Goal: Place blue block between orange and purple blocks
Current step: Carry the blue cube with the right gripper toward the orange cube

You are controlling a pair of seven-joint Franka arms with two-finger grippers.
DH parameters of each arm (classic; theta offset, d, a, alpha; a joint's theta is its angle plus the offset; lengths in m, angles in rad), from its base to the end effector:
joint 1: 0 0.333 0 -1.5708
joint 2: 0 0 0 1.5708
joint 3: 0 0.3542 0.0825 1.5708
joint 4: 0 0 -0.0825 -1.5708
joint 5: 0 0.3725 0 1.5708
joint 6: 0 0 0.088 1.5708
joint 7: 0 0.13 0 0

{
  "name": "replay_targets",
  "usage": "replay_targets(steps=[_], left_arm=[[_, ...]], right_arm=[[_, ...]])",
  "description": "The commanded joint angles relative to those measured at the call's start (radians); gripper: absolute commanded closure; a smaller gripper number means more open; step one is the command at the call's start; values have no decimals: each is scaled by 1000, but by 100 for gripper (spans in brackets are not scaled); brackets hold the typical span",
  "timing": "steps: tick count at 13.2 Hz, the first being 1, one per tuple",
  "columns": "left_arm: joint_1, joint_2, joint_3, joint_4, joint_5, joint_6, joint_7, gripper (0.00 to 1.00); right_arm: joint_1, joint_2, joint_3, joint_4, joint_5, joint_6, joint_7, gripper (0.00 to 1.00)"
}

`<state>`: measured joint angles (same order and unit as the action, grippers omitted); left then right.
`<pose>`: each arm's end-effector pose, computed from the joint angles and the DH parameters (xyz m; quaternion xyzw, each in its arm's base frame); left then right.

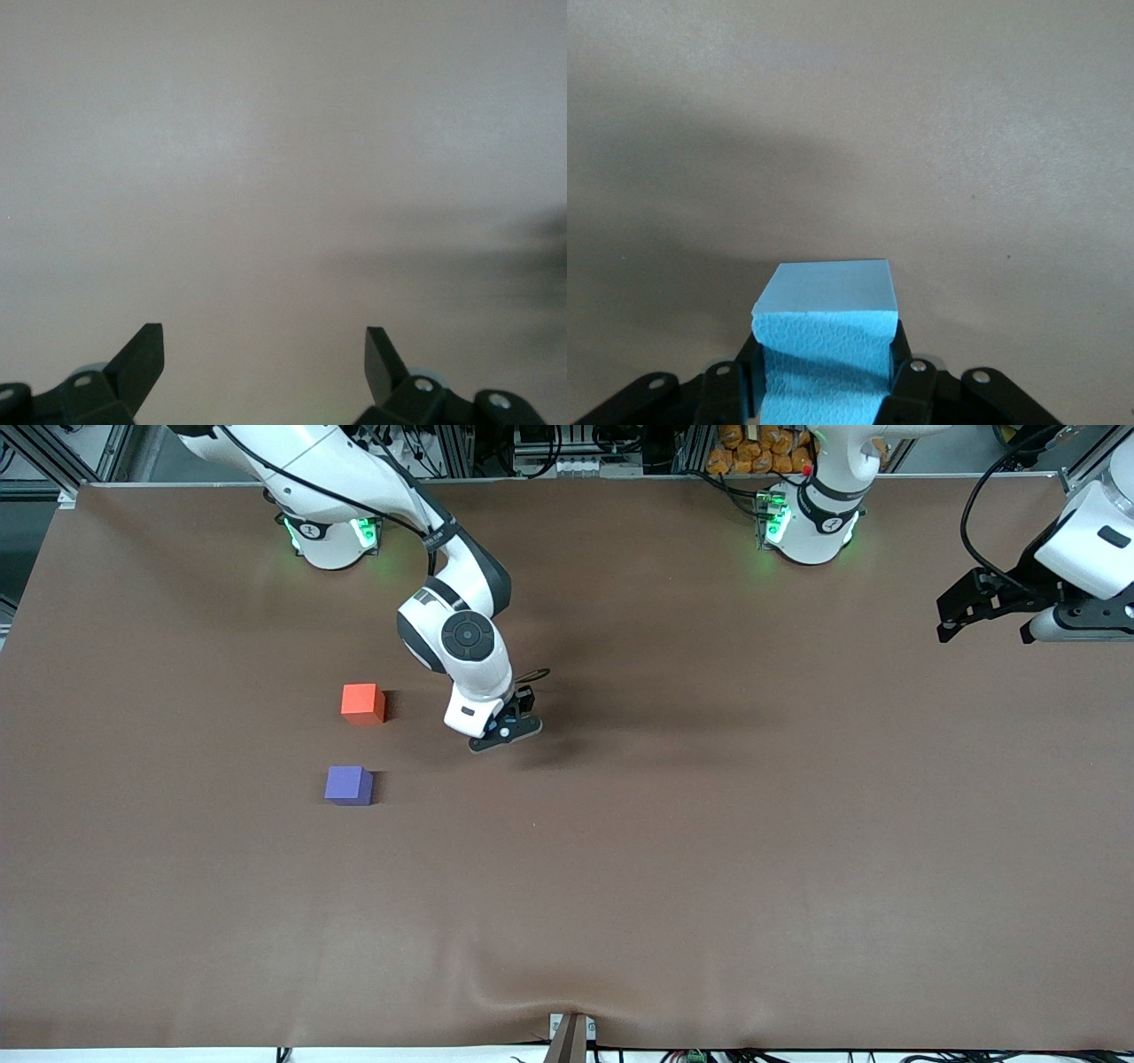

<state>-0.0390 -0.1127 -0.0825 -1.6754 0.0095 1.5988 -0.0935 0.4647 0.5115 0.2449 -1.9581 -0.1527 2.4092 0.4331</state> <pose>0.5028 -0.0629 0.6528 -0.9997 0.0139 -0.0188 0.0074 0.4796 0.3981 0.2347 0.9832 0.1813 -0.0223 0.0024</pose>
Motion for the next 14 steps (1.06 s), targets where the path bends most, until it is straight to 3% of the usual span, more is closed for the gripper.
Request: replay_targets(steps=[1,4,5,7,8,11,14], left_arm=[[1,-7,-7,13,-13,-16,-34,0],[8,-10,-14,13,-11,-34,-55,0],[11,-10,-14,11,-11,-37,-60,0],[13,-10,-8,13,-11,-42,-60,0],[13,-10,-7,13,-11,-40,-60,0],[13,-10,-7,11,-2,-49,-63,0],[11,2,-10,9,0,-66,-78,0]], right_arm=[[-38,-66,8,-4,-45,-79,29,100],[-131,-192,17,-10,-22,-229,-19,100],[-188,-241,19,-31,17,-249,-116,100],[-317,-348,10,-96,186,-295,-355,100],[-372,-379,5,-113,212,-338,-417,100],[-472,-384,-16,-125,214,-391,-427,100],[-486,-370,-18,-198,225,-294,-372,100]])
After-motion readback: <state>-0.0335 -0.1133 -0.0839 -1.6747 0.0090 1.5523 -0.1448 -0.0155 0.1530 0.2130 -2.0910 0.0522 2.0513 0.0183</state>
